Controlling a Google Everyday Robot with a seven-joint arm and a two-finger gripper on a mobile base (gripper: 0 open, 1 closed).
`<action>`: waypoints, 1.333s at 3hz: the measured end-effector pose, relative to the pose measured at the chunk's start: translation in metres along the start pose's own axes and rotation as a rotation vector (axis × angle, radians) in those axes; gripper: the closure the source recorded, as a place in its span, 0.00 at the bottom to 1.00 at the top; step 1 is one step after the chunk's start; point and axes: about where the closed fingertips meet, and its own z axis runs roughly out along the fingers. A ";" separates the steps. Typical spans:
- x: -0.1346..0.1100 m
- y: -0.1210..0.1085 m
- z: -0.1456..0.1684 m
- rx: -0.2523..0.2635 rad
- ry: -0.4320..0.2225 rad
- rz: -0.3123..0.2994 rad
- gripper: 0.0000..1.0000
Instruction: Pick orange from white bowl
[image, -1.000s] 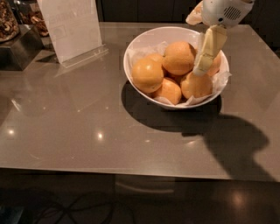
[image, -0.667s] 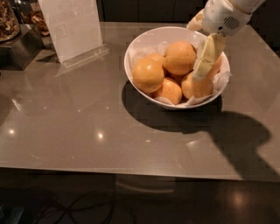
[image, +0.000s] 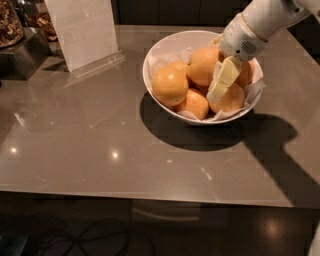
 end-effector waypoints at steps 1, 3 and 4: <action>-0.001 -0.007 0.016 -0.018 -0.018 0.008 0.19; -0.001 -0.007 0.016 -0.018 -0.018 0.008 0.64; -0.003 -0.007 0.010 -0.018 -0.018 0.007 0.89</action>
Offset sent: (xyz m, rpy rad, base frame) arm 0.0084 0.0078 -0.0117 0.0184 0.0163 0.0047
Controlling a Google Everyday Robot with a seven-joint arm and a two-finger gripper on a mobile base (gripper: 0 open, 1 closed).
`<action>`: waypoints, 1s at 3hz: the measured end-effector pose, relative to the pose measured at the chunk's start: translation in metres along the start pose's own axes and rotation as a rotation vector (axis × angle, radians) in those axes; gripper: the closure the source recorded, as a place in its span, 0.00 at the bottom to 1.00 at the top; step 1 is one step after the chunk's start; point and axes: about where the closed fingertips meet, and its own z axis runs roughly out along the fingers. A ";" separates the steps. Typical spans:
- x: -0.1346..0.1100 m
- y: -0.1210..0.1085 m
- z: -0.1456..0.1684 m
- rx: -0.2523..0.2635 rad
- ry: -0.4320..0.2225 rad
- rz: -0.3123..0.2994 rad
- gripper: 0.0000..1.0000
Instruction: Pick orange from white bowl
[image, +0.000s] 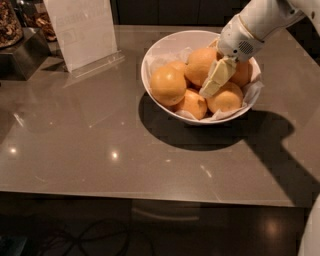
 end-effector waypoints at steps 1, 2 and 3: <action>-0.003 0.000 -0.004 0.003 0.001 -0.009 1.00; -0.003 0.000 -0.007 0.003 0.001 -0.009 1.00; -0.024 0.016 -0.024 0.064 -0.013 -0.097 1.00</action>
Offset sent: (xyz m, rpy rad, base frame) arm -0.0501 0.0329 0.0828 -0.0257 -0.3154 0.0919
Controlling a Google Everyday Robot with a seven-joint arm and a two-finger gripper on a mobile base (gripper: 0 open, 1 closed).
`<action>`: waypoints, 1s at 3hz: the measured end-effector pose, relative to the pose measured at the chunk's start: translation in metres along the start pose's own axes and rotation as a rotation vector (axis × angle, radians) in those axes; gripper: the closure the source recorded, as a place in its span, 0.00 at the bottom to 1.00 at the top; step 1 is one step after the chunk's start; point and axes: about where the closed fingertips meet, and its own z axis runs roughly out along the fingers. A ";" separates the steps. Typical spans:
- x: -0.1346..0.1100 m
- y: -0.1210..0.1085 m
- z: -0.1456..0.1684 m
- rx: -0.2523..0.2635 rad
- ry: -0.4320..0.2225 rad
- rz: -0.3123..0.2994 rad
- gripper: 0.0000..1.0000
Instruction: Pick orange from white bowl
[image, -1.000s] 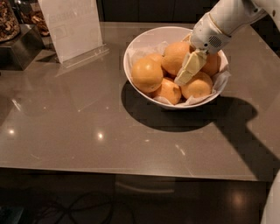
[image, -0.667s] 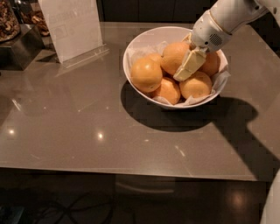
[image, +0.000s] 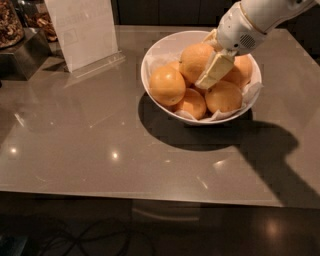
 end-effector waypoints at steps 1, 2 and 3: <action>-0.026 0.033 -0.030 0.040 -0.012 -0.066 1.00; -0.043 0.074 -0.061 0.106 -0.002 -0.098 1.00; -0.048 0.113 -0.087 0.177 0.007 -0.094 1.00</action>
Offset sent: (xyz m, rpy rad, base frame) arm -0.1543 0.0027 0.0875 -0.0388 -0.2223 -0.0026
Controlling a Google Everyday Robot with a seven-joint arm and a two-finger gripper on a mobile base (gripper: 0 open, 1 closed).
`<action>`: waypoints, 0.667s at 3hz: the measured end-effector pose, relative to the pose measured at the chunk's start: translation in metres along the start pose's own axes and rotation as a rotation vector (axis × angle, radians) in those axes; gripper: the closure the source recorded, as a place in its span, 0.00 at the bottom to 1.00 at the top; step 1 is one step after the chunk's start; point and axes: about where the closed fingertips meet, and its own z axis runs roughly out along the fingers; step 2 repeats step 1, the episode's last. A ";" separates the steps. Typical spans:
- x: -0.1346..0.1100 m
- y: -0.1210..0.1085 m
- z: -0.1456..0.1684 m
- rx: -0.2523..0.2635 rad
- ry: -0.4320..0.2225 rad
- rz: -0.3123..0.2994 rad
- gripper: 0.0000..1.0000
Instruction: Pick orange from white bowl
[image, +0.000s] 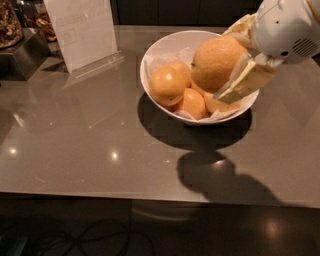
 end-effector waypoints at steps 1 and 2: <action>0.000 0.020 -0.022 0.046 -0.003 0.015 1.00; 0.000 0.020 -0.022 0.046 -0.003 0.015 1.00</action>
Offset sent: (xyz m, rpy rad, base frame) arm 0.0000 0.0000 0.0000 0.0000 0.0000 0.0000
